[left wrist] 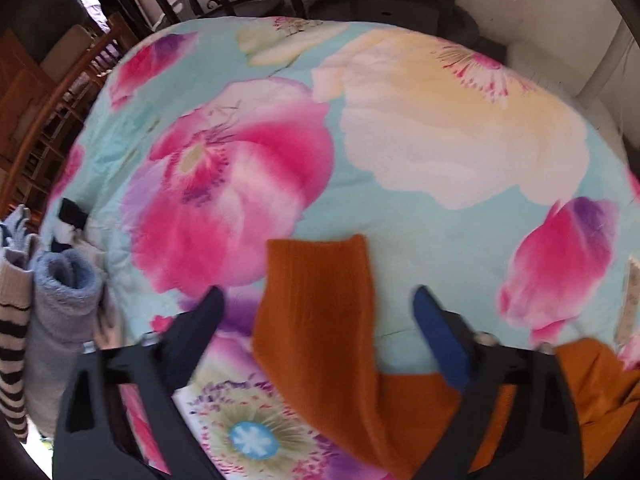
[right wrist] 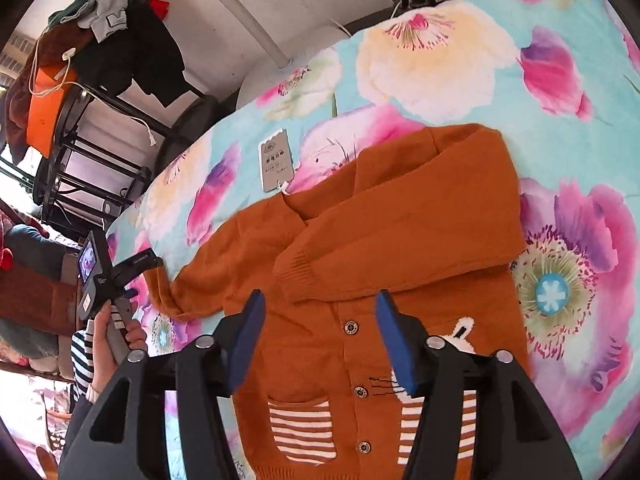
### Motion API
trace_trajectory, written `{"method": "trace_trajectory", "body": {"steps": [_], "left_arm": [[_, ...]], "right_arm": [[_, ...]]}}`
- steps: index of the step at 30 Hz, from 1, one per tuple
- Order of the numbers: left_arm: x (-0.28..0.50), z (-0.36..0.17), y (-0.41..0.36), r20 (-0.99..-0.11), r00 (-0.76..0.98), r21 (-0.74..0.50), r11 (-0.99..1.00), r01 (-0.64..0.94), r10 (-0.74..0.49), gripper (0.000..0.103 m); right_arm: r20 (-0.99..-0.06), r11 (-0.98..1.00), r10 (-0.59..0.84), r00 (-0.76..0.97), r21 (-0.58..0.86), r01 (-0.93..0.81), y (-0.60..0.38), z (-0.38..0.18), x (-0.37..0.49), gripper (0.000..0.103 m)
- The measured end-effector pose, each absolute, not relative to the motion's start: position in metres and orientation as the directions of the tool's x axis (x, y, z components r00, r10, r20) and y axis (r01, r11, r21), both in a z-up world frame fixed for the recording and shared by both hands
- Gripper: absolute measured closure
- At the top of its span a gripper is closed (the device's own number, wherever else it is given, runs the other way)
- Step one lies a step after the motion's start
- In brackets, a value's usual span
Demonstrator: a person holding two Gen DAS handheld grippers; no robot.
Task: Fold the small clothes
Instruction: 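Move the left tool to the other sleeve cuff and close on it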
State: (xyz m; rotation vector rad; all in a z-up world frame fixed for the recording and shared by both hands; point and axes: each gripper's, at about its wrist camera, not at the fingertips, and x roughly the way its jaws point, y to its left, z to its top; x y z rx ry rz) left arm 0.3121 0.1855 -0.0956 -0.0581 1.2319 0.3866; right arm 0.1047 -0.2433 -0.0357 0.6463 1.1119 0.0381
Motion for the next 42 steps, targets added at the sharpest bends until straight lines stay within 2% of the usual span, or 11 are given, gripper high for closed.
{"method": "trace_trajectory", "body": {"steps": [1,2,7,14,21,25,33,35,37,39,42], "left_arm": [[0.314,-0.095,0.184,-0.927,0.283,0.154,0.938,-0.31,0.245,0.031],[0.315,-0.095,0.181,-0.926,0.292,0.147,0.942,-0.303,0.239,0.031],[0.319,-0.102,0.163,-0.907,0.28,0.236,0.93,-0.28,0.315,0.031],[0.32,-0.115,0.16,-0.903,0.248,0.281,0.92,-0.272,0.349,0.031],[0.317,-0.098,0.145,-0.86,0.308,0.326,0.902,-0.282,0.407,0.034],[0.318,-0.1,0.128,-0.86,0.302,0.348,0.906,-0.241,0.411,0.034],[0.32,-0.121,0.137,-0.879,0.226,0.357,0.894,-0.271,0.42,0.034],[0.321,-0.124,0.136,-0.887,0.226,0.344,0.903,-0.257,0.402,0.043],[0.321,-0.126,0.134,-0.903,0.225,0.312,0.92,-0.239,0.365,0.072],[0.321,-0.127,0.135,-0.911,0.228,0.292,0.928,-0.23,0.343,0.093],[0.318,-0.124,0.141,-0.919,0.236,0.26,0.936,-0.237,0.315,0.098]], "right_arm": [[-0.819,0.815,0.346,0.458,0.504,0.285,-0.243,-0.036,0.106,0.045],[-0.818,0.811,0.356,0.452,0.511,0.286,-0.241,-0.038,0.106,0.045],[-0.824,0.815,0.354,0.442,0.503,0.286,-0.238,-0.042,0.109,0.045],[-0.831,0.818,0.343,0.437,0.493,0.296,-0.24,-0.045,0.11,0.045],[-0.831,0.816,0.335,0.444,0.492,0.304,-0.245,-0.044,0.108,0.045],[-0.83,0.821,0.332,0.447,0.488,0.296,-0.244,-0.043,0.108,0.045],[-0.832,0.818,0.328,0.447,0.487,0.307,-0.248,-0.044,0.107,0.045],[-0.833,0.822,0.324,0.448,0.482,0.302,-0.247,-0.044,0.107,0.045],[-0.835,0.827,0.32,0.447,0.476,0.297,-0.246,-0.044,0.108,0.045],[-0.836,0.83,0.314,0.449,0.472,0.298,-0.246,-0.044,0.107,0.045],[-0.833,0.827,0.307,0.459,0.473,0.305,-0.248,-0.042,0.107,0.045]]}}
